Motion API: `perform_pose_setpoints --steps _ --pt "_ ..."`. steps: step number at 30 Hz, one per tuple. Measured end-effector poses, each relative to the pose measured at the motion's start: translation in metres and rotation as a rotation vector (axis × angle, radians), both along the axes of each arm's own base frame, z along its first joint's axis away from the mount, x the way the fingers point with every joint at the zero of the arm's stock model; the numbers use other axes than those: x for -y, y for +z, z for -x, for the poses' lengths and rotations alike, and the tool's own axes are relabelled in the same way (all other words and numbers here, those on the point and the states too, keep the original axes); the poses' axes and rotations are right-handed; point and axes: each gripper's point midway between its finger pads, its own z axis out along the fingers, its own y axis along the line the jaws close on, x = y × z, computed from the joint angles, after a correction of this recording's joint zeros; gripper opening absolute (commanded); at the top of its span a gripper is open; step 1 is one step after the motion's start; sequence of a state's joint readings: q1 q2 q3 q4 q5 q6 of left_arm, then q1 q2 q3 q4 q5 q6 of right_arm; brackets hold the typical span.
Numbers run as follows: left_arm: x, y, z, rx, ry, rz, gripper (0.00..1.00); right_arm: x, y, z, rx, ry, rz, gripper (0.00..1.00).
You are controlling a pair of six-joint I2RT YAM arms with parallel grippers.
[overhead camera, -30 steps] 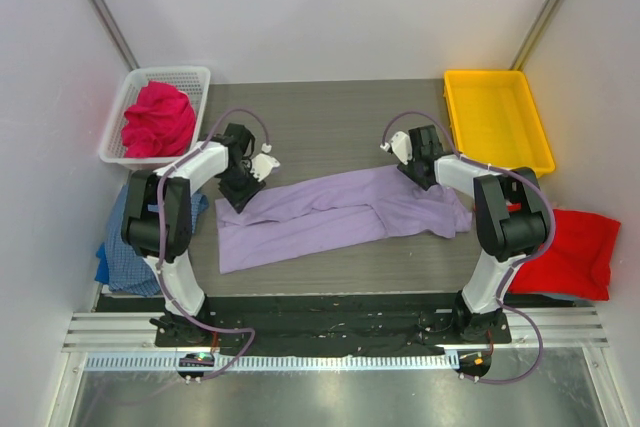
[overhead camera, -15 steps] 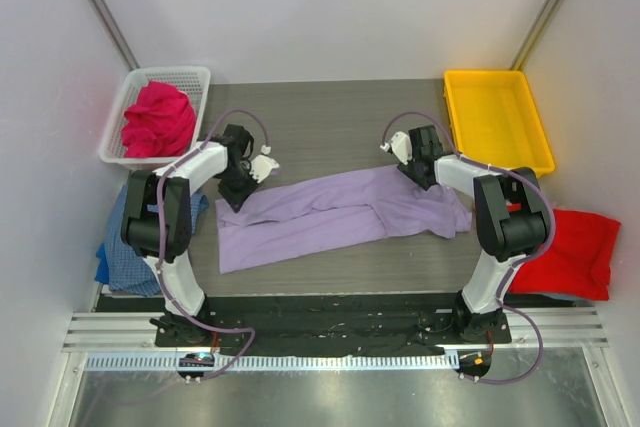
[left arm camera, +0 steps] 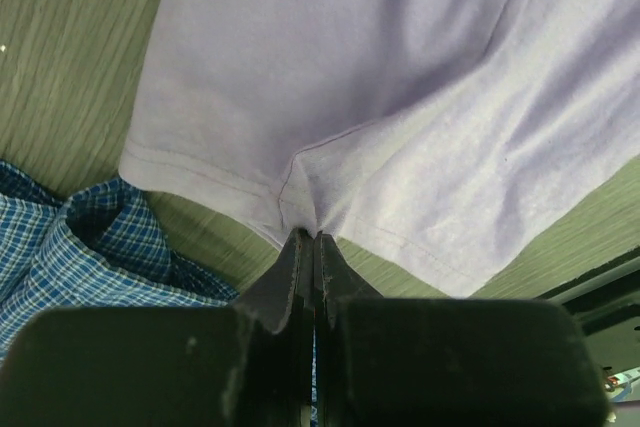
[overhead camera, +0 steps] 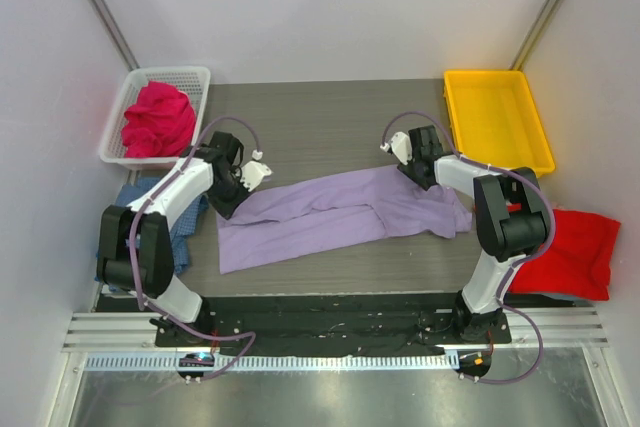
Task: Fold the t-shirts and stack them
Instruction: Fold the other side of the tshirt into a rectangle
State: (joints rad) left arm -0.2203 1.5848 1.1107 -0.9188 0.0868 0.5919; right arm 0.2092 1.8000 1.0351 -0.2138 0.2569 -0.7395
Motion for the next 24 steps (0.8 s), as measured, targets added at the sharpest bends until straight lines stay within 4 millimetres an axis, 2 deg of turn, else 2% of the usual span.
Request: perform_pose_setpoints --steps 15,17,18,24 --pt "-0.013 -0.009 0.04 -0.029 0.003 -0.027 0.02 0.003 -0.001 0.0 -0.001 -0.009 0.015 0.48" --pt "-0.014 -0.009 0.041 -0.022 0.004 -0.033 0.06 0.004 0.0 0.0 -0.001 -0.012 0.019 0.48" --pt "-0.015 -0.009 0.041 -0.018 0.005 -0.036 0.12 0.004 -0.001 0.0 -0.001 -0.012 0.02 0.48" --pt "-0.025 -0.016 0.047 -0.023 0.012 -0.083 0.21 0.005 0.0 0.0 0.0 -0.016 0.028 0.48"
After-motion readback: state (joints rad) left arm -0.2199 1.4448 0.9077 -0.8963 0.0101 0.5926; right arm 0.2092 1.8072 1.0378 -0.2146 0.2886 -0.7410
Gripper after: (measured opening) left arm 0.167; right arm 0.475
